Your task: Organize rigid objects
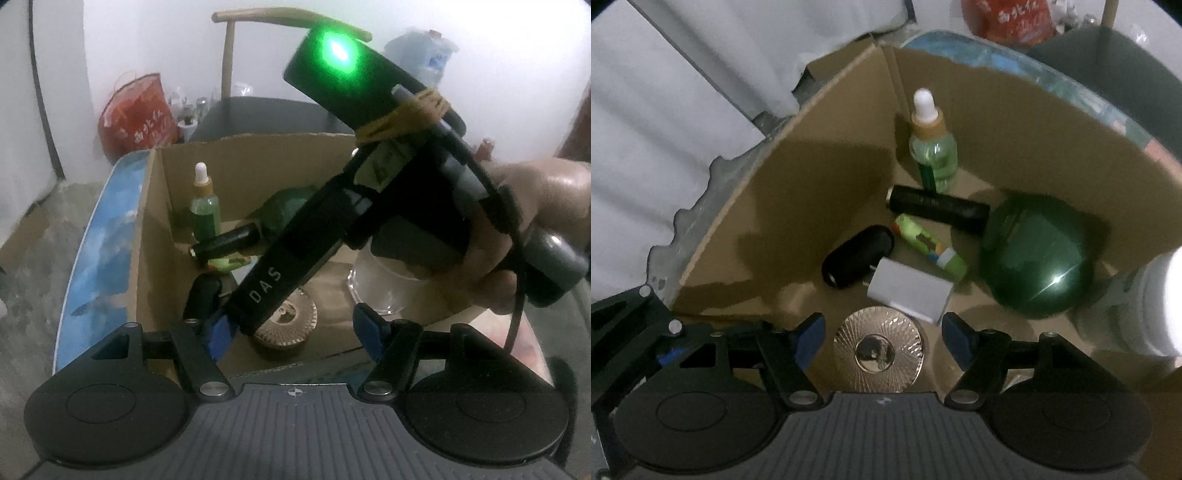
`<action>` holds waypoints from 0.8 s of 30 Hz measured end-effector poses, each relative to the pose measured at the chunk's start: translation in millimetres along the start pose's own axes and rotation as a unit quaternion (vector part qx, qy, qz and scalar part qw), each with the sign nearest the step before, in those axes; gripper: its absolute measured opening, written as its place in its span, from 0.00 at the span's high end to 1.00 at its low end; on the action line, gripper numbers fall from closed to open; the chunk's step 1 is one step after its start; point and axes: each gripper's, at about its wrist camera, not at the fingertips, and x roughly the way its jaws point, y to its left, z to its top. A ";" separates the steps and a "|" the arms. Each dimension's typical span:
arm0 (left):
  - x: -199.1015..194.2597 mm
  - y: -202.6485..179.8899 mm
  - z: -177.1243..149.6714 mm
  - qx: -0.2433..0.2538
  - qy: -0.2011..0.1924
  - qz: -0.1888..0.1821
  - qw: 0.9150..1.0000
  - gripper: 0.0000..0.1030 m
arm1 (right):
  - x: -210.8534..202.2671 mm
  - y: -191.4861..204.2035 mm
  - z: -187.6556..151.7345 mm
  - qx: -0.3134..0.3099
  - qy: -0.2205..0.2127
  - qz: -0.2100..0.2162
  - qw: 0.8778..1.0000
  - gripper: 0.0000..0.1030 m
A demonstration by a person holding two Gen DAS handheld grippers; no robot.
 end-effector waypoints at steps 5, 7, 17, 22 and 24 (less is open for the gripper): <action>-1.4 1.1 -0.8 -0.004 -0.001 -0.003 1.000 0.34 | 4.2 -5.8 -2.3 -0.001 0.018 0.003 1.000 0.32; -1.5 1.5 -1.6 -0.005 -0.001 -0.006 1.000 0.34 | -1.2 -6.5 -3.0 -0.009 0.015 -0.014 1.000 0.35; -4.5 1.4 -2.3 -0.017 -0.006 -0.019 1.000 0.33 | -35.3 -14.8 -6.3 -0.024 -0.005 -0.087 0.996 0.35; -9.9 2.9 -2.8 -0.013 -0.010 -0.016 1.000 0.33 | -43.9 -8.1 10.4 -0.010 -0.058 -0.024 0.998 0.58; -13.9 3.6 -3.4 -0.011 -0.014 -0.016 1.000 0.33 | -34.2 -6.5 19.1 0.001 -0.054 -0.010 0.998 0.60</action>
